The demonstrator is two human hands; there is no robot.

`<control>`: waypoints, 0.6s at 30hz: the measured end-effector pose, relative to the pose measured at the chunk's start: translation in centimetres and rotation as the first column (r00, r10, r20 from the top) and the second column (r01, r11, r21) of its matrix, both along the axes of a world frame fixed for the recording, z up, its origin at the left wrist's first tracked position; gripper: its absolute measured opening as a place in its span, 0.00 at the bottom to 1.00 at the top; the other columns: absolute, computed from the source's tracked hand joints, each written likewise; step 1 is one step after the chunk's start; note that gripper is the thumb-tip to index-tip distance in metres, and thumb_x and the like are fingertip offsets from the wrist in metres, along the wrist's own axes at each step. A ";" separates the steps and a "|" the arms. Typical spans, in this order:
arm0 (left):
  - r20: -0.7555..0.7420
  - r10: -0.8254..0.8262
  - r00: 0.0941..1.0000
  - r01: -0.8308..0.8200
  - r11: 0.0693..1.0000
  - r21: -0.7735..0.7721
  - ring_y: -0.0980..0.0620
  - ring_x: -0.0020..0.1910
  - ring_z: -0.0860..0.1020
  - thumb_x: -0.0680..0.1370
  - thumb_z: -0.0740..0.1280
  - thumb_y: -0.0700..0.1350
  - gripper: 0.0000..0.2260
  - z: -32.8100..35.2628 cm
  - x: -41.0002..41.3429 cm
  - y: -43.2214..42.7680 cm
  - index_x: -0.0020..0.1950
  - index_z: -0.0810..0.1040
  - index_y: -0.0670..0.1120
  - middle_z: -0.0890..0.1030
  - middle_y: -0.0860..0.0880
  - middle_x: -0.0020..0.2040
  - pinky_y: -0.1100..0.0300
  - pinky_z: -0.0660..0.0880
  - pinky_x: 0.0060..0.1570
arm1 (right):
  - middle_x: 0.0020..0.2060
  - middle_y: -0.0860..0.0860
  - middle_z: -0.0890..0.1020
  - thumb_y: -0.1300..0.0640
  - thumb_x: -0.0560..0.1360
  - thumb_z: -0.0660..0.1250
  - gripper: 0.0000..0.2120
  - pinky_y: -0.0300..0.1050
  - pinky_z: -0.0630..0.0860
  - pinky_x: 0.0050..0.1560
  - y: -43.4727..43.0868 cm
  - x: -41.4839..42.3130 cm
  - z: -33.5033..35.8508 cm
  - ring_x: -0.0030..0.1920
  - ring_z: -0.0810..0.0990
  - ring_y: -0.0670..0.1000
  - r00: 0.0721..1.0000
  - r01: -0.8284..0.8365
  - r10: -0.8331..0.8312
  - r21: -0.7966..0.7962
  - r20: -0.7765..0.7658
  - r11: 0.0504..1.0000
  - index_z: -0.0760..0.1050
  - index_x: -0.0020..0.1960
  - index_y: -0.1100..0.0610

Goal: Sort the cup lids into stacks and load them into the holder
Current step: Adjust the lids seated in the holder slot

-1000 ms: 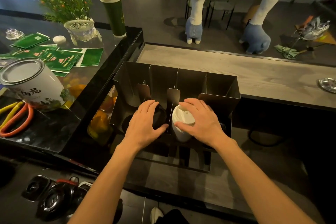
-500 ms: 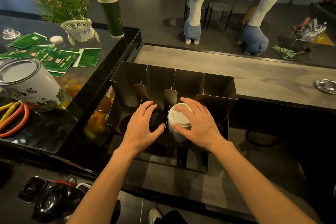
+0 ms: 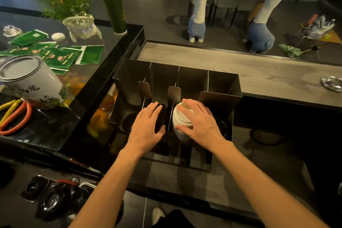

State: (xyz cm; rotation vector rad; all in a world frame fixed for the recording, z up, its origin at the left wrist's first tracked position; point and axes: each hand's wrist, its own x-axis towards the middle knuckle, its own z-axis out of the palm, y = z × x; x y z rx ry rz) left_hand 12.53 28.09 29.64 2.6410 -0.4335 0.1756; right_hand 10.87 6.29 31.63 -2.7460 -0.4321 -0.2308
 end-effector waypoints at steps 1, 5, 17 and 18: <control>-0.007 0.017 1.000 -0.017 1.000 0.002 0.49 0.80 0.60 0.79 0.71 0.52 0.31 0.1 -0.1 -0.2 0.80 0.64 0.50 0.63 0.50 0.81 0.52 0.55 0.78 | 0.77 0.49 0.64 0.37 0.76 0.68 0.33 0.56 0.57 0.75 0.1 0.0 0.2 0.77 0.59 0.53 1.000 0.004 -0.004 0.007 -0.008 1.000 0.65 0.77 0.47; 0.008 0.025 1.000 -0.025 1.000 -0.007 0.46 0.79 0.63 0.76 0.74 0.50 0.30 0.7 -0.1 -0.7 0.76 0.70 0.49 0.66 0.48 0.79 0.47 0.61 0.76 | 0.79 0.50 0.61 0.33 0.75 0.64 0.36 0.51 0.51 0.75 -0.3 -0.9 0.3 0.77 0.57 0.53 1.000 0.006 -0.006 0.008 0.018 1.000 0.62 0.78 0.47; 0.163 -0.236 0.958 0.267 0.942 -0.202 0.53 0.80 0.61 0.79 0.63 0.55 0.22 -0.3 -1.4 -7.1 0.72 0.75 0.49 0.71 0.50 0.76 0.55 0.58 0.77 | 0.77 0.55 0.67 0.43 0.82 0.58 0.27 0.54 0.56 0.77 -5.7 -4.6 -2.3 0.78 0.63 0.56 0.980 0.193 -0.200 -0.251 -0.001 0.948 0.64 0.78 0.51; 0.174 -0.229 0.958 0.261 0.945 -0.197 0.52 0.79 0.61 0.79 0.63 0.53 0.22 -0.5 -1.4 -7.2 0.71 0.76 0.48 0.72 0.50 0.75 0.55 0.58 0.77 | 0.77 0.54 0.66 0.45 0.82 0.60 0.26 0.52 0.54 0.77 -5.9 -4.6 -2.2 0.78 0.61 0.55 0.986 0.161 -0.168 -0.221 -0.014 0.962 0.64 0.78 0.50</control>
